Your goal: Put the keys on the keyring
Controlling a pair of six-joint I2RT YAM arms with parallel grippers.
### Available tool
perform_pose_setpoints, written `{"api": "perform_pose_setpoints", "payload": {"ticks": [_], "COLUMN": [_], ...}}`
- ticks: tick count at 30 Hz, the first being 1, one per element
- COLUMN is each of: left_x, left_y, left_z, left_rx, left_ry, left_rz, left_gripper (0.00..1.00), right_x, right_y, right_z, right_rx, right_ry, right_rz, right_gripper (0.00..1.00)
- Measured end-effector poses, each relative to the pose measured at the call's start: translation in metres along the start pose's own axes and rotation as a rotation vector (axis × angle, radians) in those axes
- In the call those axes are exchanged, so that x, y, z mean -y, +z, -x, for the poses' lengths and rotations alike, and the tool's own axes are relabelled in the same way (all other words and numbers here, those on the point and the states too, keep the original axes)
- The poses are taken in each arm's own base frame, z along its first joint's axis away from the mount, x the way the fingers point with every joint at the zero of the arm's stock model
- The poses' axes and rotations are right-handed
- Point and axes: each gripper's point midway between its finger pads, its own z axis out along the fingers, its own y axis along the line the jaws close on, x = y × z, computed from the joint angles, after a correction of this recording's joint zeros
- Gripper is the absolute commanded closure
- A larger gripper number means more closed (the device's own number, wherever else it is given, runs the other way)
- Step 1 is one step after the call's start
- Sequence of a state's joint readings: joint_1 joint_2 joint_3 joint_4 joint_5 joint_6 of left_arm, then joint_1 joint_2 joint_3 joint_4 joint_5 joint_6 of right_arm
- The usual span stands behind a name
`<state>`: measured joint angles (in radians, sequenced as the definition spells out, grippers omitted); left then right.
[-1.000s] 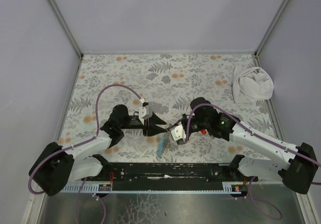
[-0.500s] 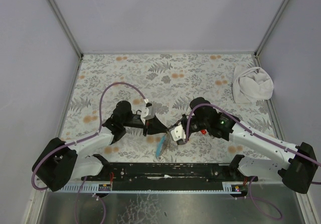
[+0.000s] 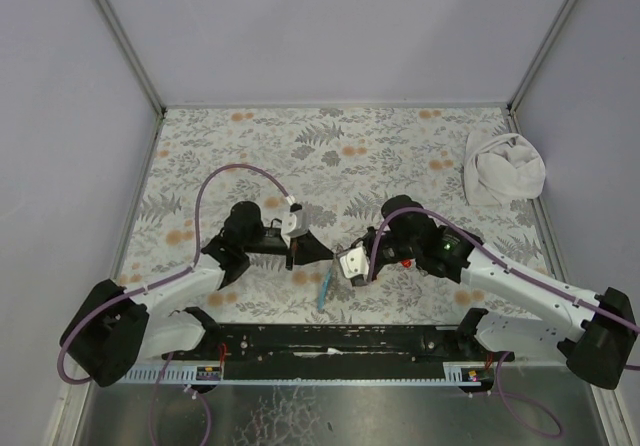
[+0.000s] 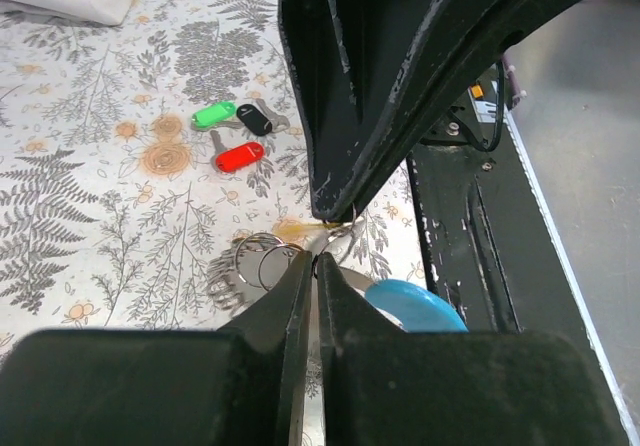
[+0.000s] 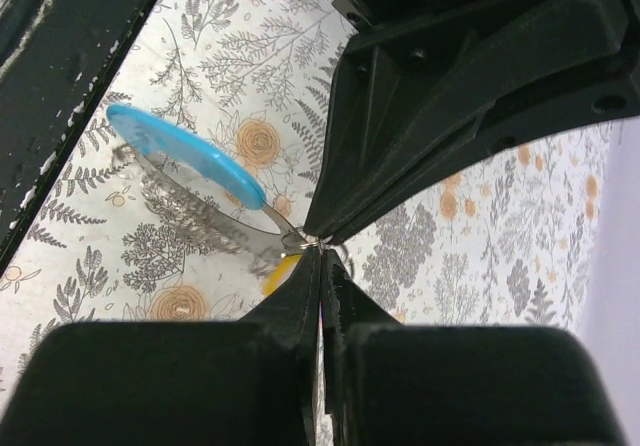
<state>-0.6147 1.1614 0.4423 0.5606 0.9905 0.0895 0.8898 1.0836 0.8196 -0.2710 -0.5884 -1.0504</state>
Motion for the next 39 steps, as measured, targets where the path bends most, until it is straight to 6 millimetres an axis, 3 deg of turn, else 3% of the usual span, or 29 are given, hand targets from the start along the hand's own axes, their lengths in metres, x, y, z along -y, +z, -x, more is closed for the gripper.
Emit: {"api": "perform_pose_setpoints", "payload": {"ticks": [10, 11, 14, 22, 26, 31, 39], "left_x": [-0.017, -0.018, -0.019, -0.026, -0.026, -0.026, -0.02], "left_y": [-0.004, -0.005, -0.007, -0.01, -0.01, -0.01, -0.009], "left_z": [0.013, 0.013, 0.011, 0.007, 0.007, 0.005, 0.005], "left_rx": [0.025, 0.028, 0.029, 0.024, 0.022, 0.013, 0.005], "left_ry": [-0.003, -0.005, -0.01, -0.01, -0.006, 0.002, 0.02], "left_rz": [0.137, 0.149, 0.171, 0.218, 0.218, 0.216, 0.204], "left_gripper": [1.0, 1.0, 1.0, 1.0, 1.0, 1.0, 1.0], "right_x": [0.005, 0.006, 0.007, -0.005, -0.003, 0.013, 0.019], "right_y": [-0.008, -0.007, -0.004, -0.002, -0.007, -0.008, 0.006], "right_z": [-0.003, -0.003, -0.004, -0.008, -0.008, -0.012, -0.021], "right_rx": [-0.032, -0.033, -0.028, -0.026, -0.024, -0.036, -0.044], "right_ry": [0.13, 0.146, 0.197, 0.311, 0.36, 0.425, 0.518], "right_rz": [-0.078, -0.084, -0.093, -0.087, -0.136, -0.229, -0.255], "right_gripper": [1.0, 0.97, 0.73, 0.48, 0.47, 0.58, 0.64]}}
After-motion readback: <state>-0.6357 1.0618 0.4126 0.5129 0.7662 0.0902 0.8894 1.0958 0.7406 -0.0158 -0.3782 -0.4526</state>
